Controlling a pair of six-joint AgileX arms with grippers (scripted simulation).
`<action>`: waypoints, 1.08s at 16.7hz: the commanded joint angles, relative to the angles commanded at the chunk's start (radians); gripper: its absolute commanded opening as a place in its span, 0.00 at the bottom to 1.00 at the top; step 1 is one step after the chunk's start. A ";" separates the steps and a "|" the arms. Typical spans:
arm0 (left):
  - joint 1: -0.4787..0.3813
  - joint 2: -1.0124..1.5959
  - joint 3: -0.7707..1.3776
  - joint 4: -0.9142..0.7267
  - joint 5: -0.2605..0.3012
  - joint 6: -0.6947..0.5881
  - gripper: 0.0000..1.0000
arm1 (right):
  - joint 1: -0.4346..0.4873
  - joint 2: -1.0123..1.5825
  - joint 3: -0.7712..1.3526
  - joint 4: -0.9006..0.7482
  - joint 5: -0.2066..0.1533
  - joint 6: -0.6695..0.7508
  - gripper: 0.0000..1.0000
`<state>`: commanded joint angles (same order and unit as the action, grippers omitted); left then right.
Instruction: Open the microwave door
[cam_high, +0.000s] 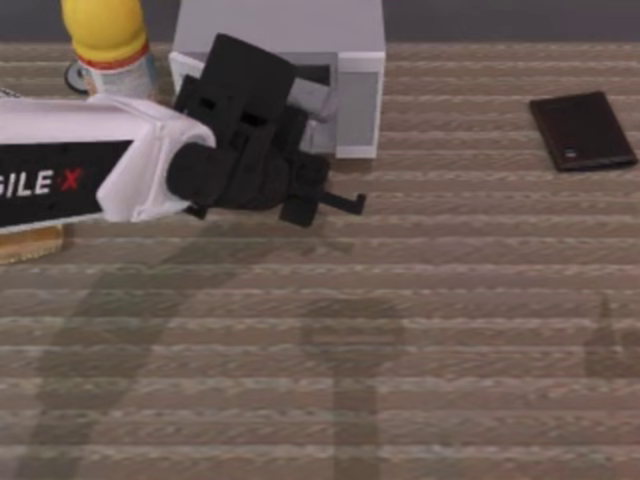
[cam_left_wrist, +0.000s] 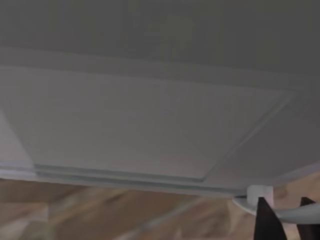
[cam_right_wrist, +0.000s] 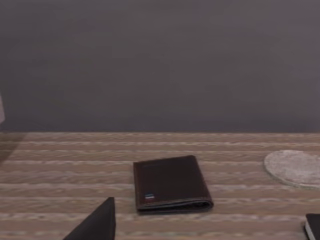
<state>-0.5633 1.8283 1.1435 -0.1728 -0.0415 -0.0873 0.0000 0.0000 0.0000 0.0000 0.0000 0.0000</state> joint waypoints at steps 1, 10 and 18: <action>0.000 0.000 0.000 0.000 0.000 0.000 0.00 | 0.000 0.000 0.000 0.000 0.000 0.000 1.00; 0.000 0.000 0.000 0.000 0.000 0.000 0.00 | 0.000 0.000 0.000 0.000 0.000 0.000 1.00; 0.017 -0.023 -0.030 0.007 0.039 0.045 0.00 | 0.000 0.000 0.000 0.000 0.000 0.000 1.00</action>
<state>-0.5466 1.8053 1.1139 -0.1654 -0.0023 -0.0419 0.0000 0.0000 0.0000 0.0000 0.0000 0.0000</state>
